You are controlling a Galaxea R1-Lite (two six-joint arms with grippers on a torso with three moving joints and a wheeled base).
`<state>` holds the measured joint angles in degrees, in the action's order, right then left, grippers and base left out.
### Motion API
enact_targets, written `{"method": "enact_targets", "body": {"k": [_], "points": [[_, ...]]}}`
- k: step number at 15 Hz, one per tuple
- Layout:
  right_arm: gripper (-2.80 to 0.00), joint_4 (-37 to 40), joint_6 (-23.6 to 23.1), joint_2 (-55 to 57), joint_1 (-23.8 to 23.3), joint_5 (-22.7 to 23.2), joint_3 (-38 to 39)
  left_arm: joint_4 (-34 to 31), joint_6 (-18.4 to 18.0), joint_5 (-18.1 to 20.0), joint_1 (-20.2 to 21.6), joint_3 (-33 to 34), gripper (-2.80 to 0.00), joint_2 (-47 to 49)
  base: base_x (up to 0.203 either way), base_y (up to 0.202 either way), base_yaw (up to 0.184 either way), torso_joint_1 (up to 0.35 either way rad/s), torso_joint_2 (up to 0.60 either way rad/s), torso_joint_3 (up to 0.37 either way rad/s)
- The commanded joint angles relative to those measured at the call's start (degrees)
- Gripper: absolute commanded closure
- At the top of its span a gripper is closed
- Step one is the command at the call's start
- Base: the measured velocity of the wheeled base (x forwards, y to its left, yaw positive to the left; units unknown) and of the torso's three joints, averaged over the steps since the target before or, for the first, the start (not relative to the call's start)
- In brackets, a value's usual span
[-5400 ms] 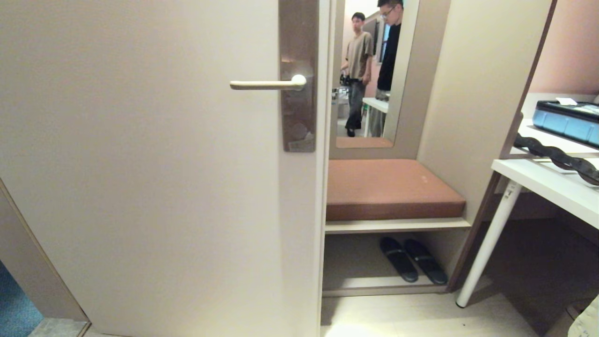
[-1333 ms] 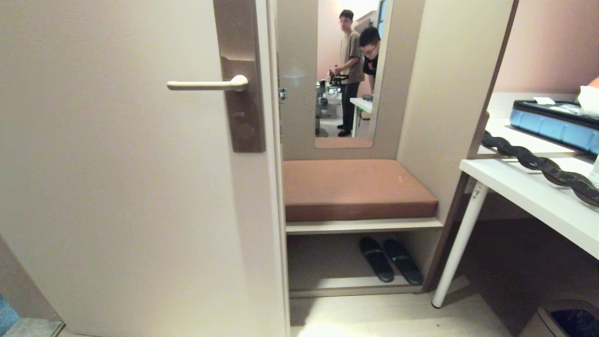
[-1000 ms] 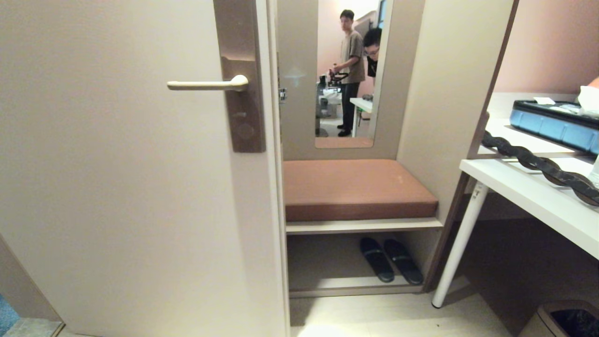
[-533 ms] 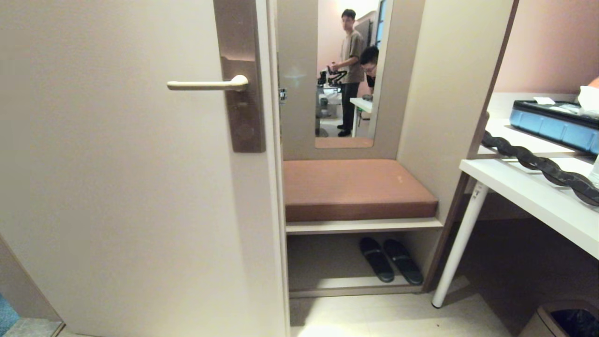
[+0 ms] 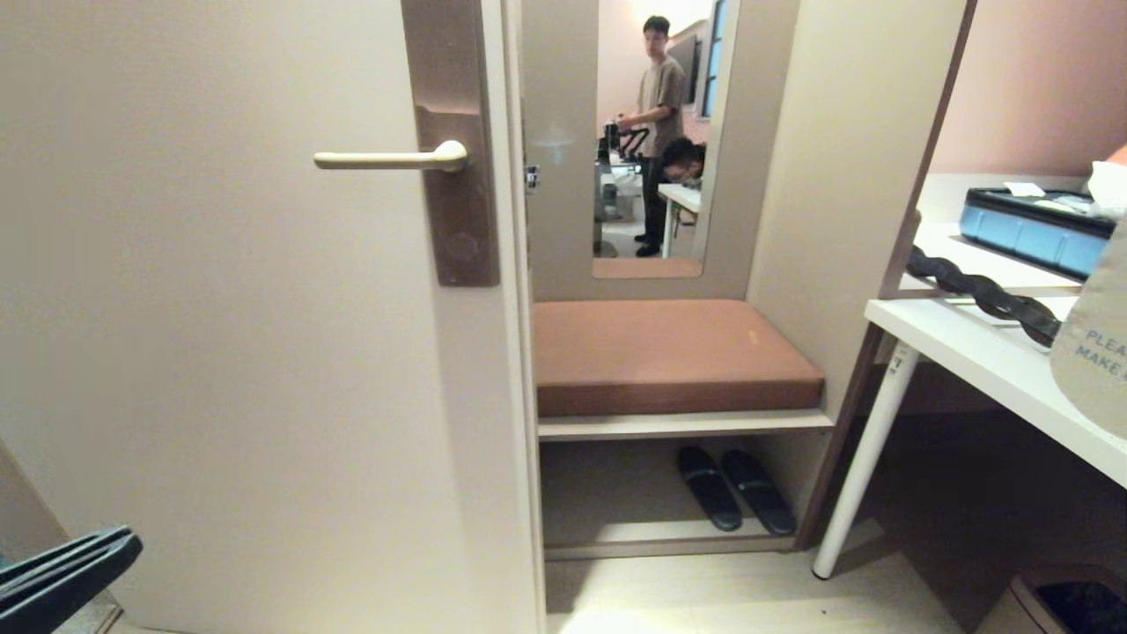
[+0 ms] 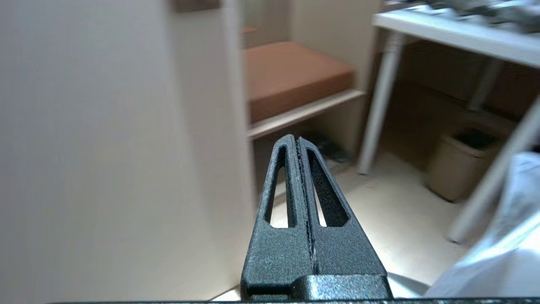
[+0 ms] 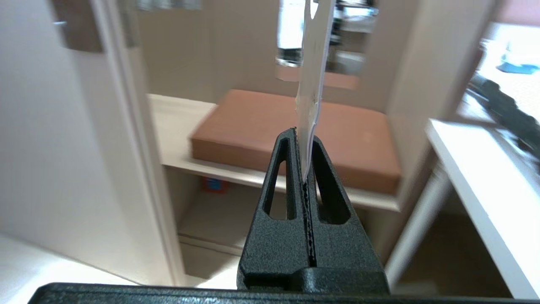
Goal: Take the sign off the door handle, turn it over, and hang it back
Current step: Hand it to the other hand
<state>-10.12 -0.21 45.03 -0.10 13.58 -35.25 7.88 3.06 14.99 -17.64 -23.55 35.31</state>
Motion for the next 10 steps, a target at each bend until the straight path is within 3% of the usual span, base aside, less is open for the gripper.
{"method": "enact_targets", "body": {"k": [1,4,8,10], "points": [[0.0,-2.03,-0.04,6.57,0.01,3.51,-1.61,2.33,3.17,0.24,-3.88,-2.47,0.0,8.78,0.0,0.0,0.0,0.0,0.0,0.0],[0.0,-3.02,-0.06,11.3,0.01,7.56,-5.17,5.07,6.98,0.36,-7.62,-5.31,0.0,14.75,0.0,0.0,0.0,0.0,0.0,0.0],[0.0,-3.07,-0.24,18.24,0.01,13.19,-11.69,9.48,7.7,0.45,-13.32,-7.26,0.0,22.96,0.0,0.0,0.0,0.0,0.0,0.0],[0.0,-3.07,-0.45,21.32,0.01,18.47,-14.69,12.25,7.83,2.47,-14.37,-8.28,0.0,27.37,0.0,0.0,0.0,0.0,0.0,0.0]]}}
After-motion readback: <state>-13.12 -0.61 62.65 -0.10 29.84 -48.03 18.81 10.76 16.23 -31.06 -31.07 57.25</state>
